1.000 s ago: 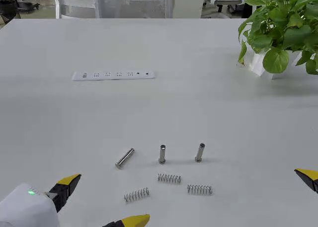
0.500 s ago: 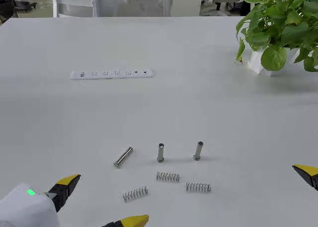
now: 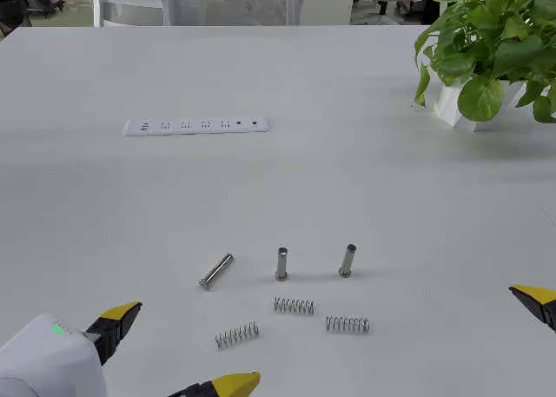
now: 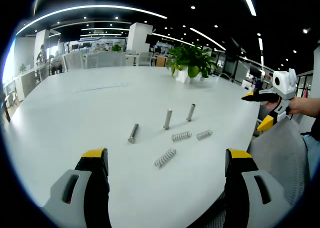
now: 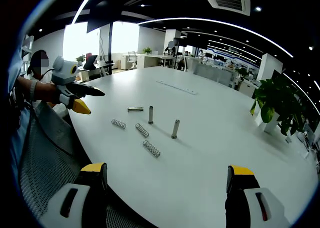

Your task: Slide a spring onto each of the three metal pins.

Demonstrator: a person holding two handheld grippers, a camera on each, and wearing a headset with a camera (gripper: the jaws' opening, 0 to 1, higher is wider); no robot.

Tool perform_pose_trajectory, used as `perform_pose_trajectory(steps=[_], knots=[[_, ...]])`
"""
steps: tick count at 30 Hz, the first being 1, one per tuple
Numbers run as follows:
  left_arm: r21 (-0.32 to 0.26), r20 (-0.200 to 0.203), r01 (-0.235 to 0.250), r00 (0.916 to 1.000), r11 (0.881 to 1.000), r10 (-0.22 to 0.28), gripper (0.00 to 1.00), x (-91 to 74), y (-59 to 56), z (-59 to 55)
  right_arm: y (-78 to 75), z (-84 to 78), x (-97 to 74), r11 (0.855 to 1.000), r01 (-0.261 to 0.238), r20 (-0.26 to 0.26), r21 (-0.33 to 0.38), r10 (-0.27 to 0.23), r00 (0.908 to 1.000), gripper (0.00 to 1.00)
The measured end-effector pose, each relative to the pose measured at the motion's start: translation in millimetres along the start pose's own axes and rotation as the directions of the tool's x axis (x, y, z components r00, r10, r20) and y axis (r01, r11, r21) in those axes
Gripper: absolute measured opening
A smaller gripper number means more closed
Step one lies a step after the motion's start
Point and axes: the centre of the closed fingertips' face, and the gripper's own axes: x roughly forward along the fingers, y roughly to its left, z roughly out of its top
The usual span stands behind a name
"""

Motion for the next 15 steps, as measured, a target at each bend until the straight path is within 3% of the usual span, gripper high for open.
perform_pose_trajectory(steps=[3, 9, 15], knots=[[0.005, -0.013, 0.009, 0.9999, 1.000, -0.009, 0.96, 1.8, 0.7, 1.4, 0.1, 0.0, 0.1, 1.000, -0.004, -0.002, -0.002, 0.004, 1.0000, 0.99], [0.079, -0.052, 0.017, 0.9986, 0.997, -0.013, 0.95, 10.2, 16.8, 15.9, -1.6, 1.7, 0.9, 1.000, -0.011, 0.000, -0.007, 0.011, 0.9999, 0.99], [0.094, -0.111, 0.049, 0.9931, 0.994, -0.039, 0.92, 21.9, 29.5, 23.9, -2.7, 6.4, 2.2, 1.000, -0.011, 0.011, -0.004, 0.011, 0.9999, 0.99]])
